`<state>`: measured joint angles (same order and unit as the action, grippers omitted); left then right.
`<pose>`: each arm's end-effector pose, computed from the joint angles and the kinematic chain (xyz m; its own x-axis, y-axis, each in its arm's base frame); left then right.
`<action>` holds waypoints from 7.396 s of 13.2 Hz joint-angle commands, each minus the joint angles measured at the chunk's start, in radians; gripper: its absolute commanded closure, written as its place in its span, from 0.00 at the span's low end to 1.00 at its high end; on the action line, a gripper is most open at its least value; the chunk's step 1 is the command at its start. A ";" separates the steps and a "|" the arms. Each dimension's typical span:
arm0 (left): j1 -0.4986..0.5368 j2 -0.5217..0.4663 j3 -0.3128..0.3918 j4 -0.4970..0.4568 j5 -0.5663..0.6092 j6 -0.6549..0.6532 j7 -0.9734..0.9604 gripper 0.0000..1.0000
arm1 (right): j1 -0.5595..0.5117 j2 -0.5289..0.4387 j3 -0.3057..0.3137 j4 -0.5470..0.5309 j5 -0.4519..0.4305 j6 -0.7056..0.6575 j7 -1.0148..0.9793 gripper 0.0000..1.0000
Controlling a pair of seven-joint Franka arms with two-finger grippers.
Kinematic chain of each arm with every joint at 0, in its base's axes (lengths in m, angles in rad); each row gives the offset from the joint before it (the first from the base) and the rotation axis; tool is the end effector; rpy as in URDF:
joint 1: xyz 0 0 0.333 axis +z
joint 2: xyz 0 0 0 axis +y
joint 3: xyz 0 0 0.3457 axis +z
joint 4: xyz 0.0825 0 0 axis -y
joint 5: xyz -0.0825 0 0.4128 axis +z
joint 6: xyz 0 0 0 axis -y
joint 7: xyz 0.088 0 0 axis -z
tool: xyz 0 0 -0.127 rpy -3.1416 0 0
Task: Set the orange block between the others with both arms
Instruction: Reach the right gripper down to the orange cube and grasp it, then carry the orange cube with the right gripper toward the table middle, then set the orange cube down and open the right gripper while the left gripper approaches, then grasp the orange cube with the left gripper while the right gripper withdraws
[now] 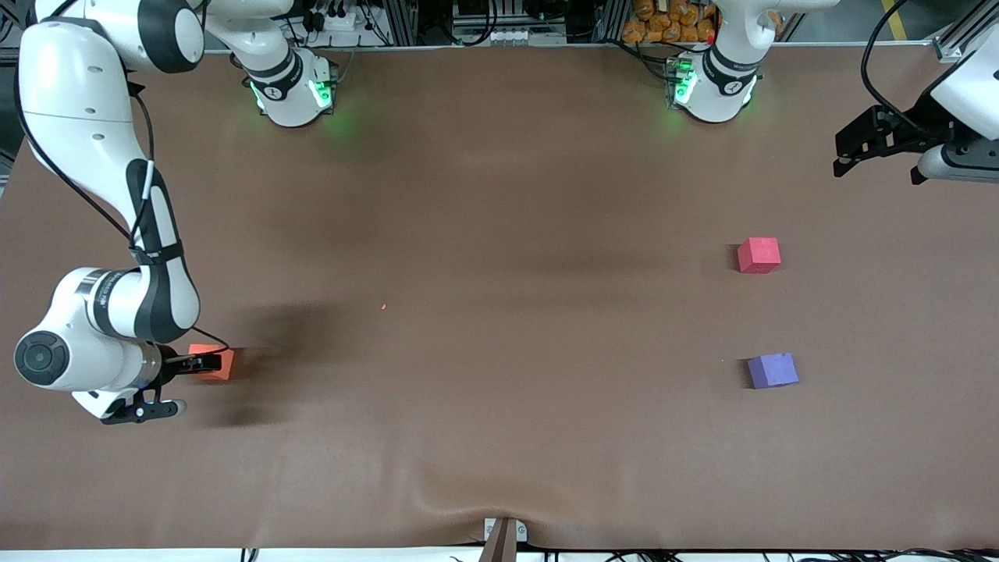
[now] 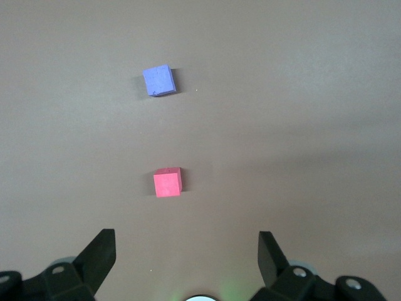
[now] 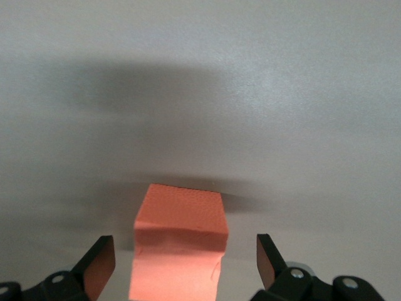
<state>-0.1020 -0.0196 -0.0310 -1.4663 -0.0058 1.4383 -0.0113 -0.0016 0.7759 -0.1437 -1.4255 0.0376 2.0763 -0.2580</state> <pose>0.5570 -0.0755 0.6855 0.9925 -0.1221 -0.0085 -0.1221 -0.9925 0.0051 0.7501 -0.0883 0.2125 0.9836 0.1234 -0.1314 0.1293 -0.9909 0.0376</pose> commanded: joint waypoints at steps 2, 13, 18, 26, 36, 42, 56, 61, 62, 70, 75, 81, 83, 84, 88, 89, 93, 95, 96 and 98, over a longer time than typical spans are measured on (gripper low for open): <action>0.007 -0.003 0.002 0.004 -0.017 -0.009 0.024 0.00 | -0.012 0.029 0.009 0.016 0.018 0.010 -0.023 0.00; 0.019 -0.002 0.000 0.006 -0.019 -0.009 0.024 0.00 | -0.012 0.072 0.010 0.014 0.019 0.022 -0.014 0.35; 0.019 -0.002 0.000 0.006 -0.017 -0.004 0.024 0.00 | -0.009 0.075 0.010 0.017 0.039 0.024 -0.014 0.48; 0.013 -0.003 -0.007 0.006 -0.022 -0.004 0.008 0.00 | 0.175 0.039 0.018 0.043 0.215 -0.016 0.219 0.50; 0.018 -0.014 -0.003 0.006 -0.023 -0.010 0.017 0.00 | 0.577 0.023 0.046 0.072 0.220 -0.047 0.712 0.48; 0.015 -0.003 -0.003 0.006 -0.017 -0.009 0.020 0.00 | 0.592 0.026 0.082 0.096 0.222 -0.047 0.712 0.47; 0.002 0.021 -0.009 0.006 -0.017 -0.006 0.025 0.00 | 0.635 0.054 0.090 0.083 0.222 0.070 0.715 0.28; 0.008 0.062 -0.007 0.004 -0.028 0.002 0.022 0.00 | 0.612 0.045 0.088 0.088 0.220 0.080 0.714 0.00; 0.002 0.099 -0.007 0.006 -0.031 0.002 0.016 0.00 | 0.605 0.042 0.088 0.092 0.220 0.079 0.711 0.00; -0.218 0.364 -0.017 0.029 -0.137 0.146 -0.333 0.00 | 0.490 -0.122 0.090 0.099 0.216 -0.142 0.706 0.00; -0.408 0.591 -0.015 0.096 -0.137 0.422 -0.456 0.00 | 0.342 -0.308 0.088 0.097 0.185 -0.393 0.668 0.00; -0.597 0.820 0.015 0.123 -0.125 0.961 -0.614 0.00 | 0.114 -0.461 0.088 0.079 0.116 -0.569 0.476 0.00; -0.666 0.858 0.065 0.121 -0.125 1.065 -0.616 0.00 | 0.080 -0.510 0.088 0.074 0.061 -0.617 0.458 0.00; -0.703 0.872 0.094 0.121 -0.125 1.094 -0.616 0.00 | 0.075 -0.530 0.088 0.074 0.017 -0.662 0.424 0.00; -0.864 0.949 0.227 0.123 -0.121 1.217 -0.663 0.00 | 0.058 -0.612 0.088 0.027 -0.021 -0.693 0.365 0.00; -0.898 0.964 0.258 0.123 -0.121 1.240 -0.679 0.00 | 0.054 -0.612 0.085 0.026 -0.021 -0.703 0.346 0.00; -0.929 0.987 0.278 0.124 -0.117 1.245 -0.690 0.00 | 0.054 -0.607 0.085 0.042 -0.021 -0.757 0.339 0.00; -0.949 1.003 0.313 0.124 -0.117 1.246 -0.723 0.00 | 0.055 -0.609 0.087 0.042 -0.012 -0.768 0.341 0.00; -0.956 1.006 0.330 0.126 -0.118 1.246 -0.728 0.00 | 0.057 -0.609 0.091 0.045 -0.010 -0.769 0.341 0.00; -0.956 1.006 0.330 0.127 -0.120 1.246 -0.762 0.40 | 0.064 -0.603 0.092 0.057 -0.007 -0.763 0.341 0.00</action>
<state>-1.0381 0.9636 0.2711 -1.3680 -0.1346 2.6739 -0.7146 0.0658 0.1909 -0.0651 -1.3617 0.0348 1.3142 0.0901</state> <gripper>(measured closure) 0.093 0.000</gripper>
